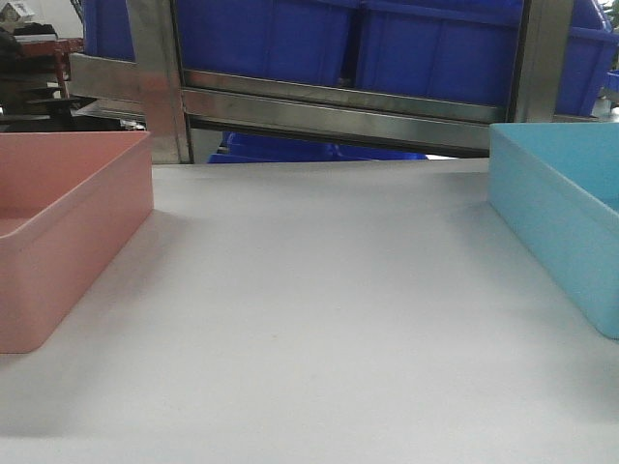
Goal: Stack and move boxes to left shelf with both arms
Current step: 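Lower the left gripper onto the rim of the pink tub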
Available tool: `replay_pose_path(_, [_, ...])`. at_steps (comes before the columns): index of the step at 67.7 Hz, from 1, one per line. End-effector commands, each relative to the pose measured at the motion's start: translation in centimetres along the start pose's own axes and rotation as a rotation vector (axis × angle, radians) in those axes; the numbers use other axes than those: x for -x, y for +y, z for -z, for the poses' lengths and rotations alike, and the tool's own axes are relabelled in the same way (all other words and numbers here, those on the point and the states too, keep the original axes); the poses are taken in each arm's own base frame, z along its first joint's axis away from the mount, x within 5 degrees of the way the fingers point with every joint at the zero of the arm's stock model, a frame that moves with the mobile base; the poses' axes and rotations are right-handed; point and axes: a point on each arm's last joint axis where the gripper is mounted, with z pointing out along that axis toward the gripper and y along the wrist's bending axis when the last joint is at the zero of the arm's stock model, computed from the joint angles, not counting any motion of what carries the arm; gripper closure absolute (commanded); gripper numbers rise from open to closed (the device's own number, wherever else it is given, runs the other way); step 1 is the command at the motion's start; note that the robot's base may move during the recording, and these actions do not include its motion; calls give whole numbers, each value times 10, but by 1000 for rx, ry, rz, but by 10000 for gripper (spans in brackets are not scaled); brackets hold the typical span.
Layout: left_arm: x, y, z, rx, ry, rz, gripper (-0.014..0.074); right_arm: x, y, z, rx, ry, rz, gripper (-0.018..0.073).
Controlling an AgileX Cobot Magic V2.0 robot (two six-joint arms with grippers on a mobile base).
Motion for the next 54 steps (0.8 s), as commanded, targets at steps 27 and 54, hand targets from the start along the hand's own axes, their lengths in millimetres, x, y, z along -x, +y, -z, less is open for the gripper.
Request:
replay_pose_path(27, [0, 1, -2, 12, -66, 7, 605, 14, 2, 0, 7, -86, 19, 524])
replay_pose_path(54, [86, 11, -3, 44, -255, 55, 605, 14, 2, 0, 7, -87, 25, 524])
